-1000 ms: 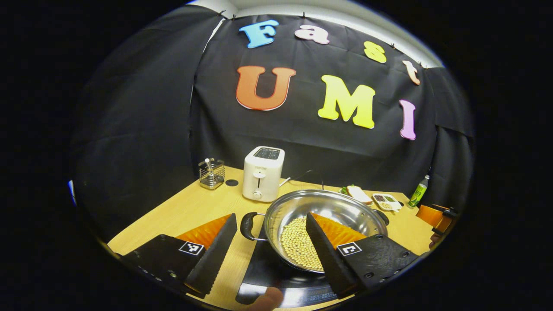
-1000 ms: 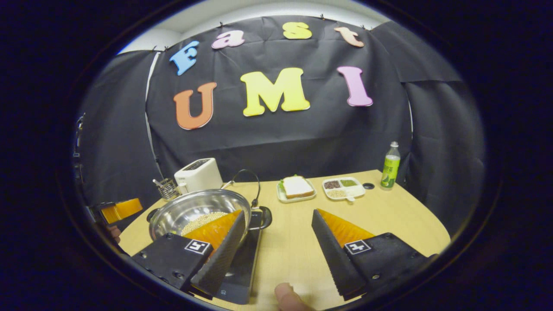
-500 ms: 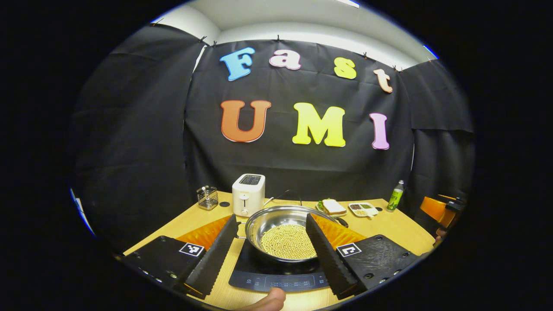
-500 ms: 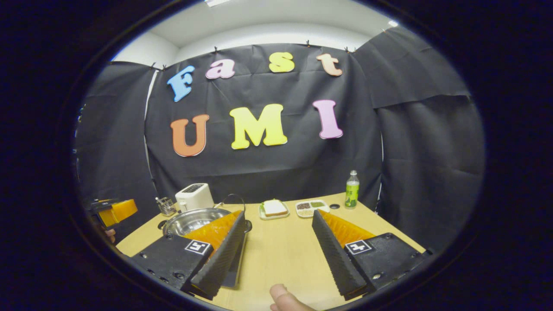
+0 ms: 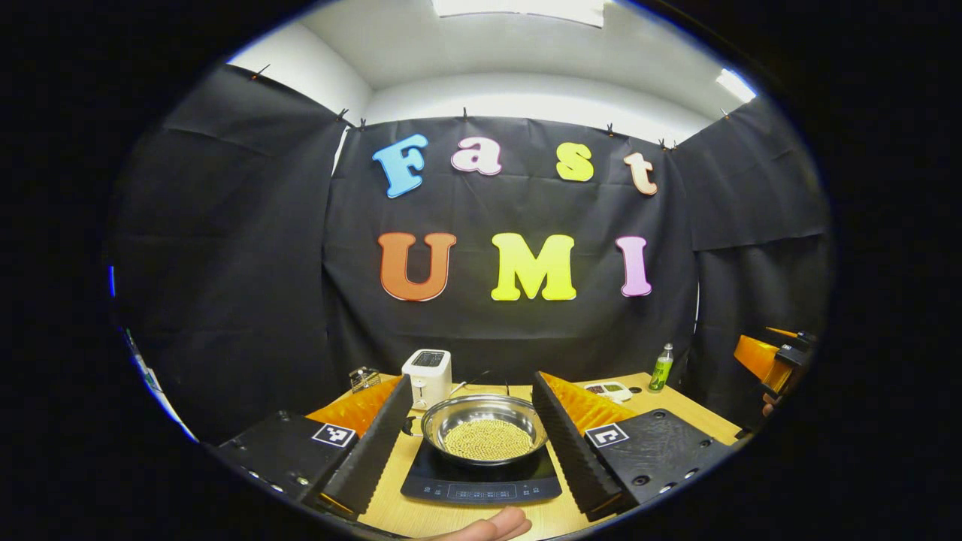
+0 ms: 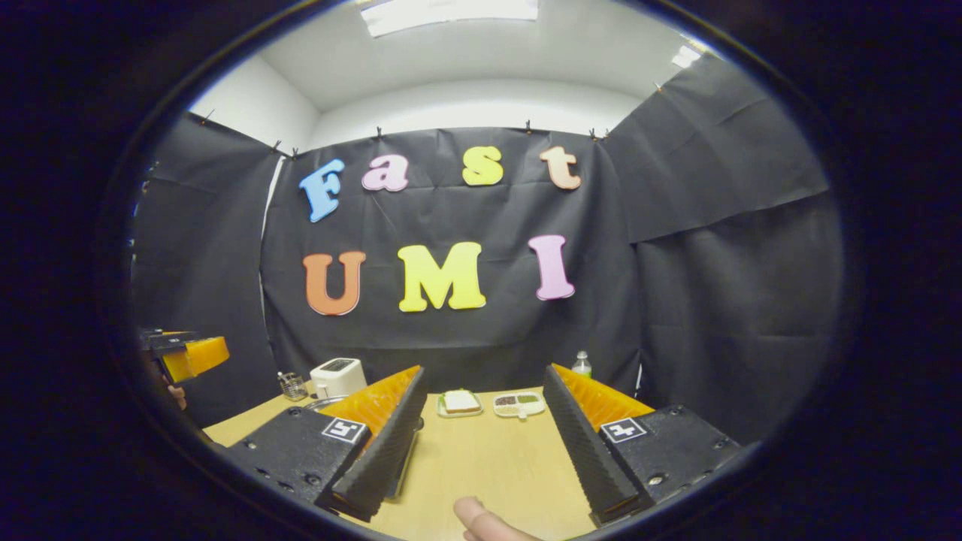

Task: First push the handle of the pot to place it horizontally, then grasp the pot with both hands and set it on the induction cooktop.

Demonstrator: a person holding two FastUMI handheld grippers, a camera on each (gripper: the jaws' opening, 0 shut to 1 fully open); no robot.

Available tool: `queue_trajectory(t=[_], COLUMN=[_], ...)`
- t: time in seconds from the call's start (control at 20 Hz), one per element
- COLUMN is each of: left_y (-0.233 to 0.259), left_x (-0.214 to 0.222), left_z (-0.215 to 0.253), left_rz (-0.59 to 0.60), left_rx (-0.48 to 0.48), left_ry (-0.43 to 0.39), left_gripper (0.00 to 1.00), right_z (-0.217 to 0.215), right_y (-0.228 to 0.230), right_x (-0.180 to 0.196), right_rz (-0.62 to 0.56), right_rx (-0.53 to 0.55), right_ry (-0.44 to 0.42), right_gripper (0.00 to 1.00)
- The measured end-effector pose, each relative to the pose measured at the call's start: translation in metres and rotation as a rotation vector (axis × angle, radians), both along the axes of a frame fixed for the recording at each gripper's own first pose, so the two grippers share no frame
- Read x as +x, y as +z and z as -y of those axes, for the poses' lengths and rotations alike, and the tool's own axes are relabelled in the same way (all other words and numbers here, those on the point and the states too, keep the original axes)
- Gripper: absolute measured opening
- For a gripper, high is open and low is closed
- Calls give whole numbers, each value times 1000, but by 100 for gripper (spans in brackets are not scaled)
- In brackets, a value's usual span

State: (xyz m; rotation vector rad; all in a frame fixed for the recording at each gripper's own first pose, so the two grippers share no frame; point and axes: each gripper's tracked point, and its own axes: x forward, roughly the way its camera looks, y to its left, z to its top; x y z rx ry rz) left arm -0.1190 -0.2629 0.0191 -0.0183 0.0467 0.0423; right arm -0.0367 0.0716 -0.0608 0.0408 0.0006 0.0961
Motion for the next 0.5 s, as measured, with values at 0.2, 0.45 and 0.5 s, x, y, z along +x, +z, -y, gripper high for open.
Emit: queue_trajectory(t=[0.2,0.45,0.5], left_y=[23,32,31], left_x=[-20,-42,-44], left_z=[19,37,40], left_rz=[58,97,102], left_rx=[9,22,17], left_ry=[-29,-46,-47], left_gripper=[95,95,95], right_z=[28,54,56], right_y=[17,20,22], right_x=[-18,-38,-41], right_rz=[61,85,89], right_rx=[23,12,17], right_ry=[-27,-51,-47], right_gripper=[96,98,96])
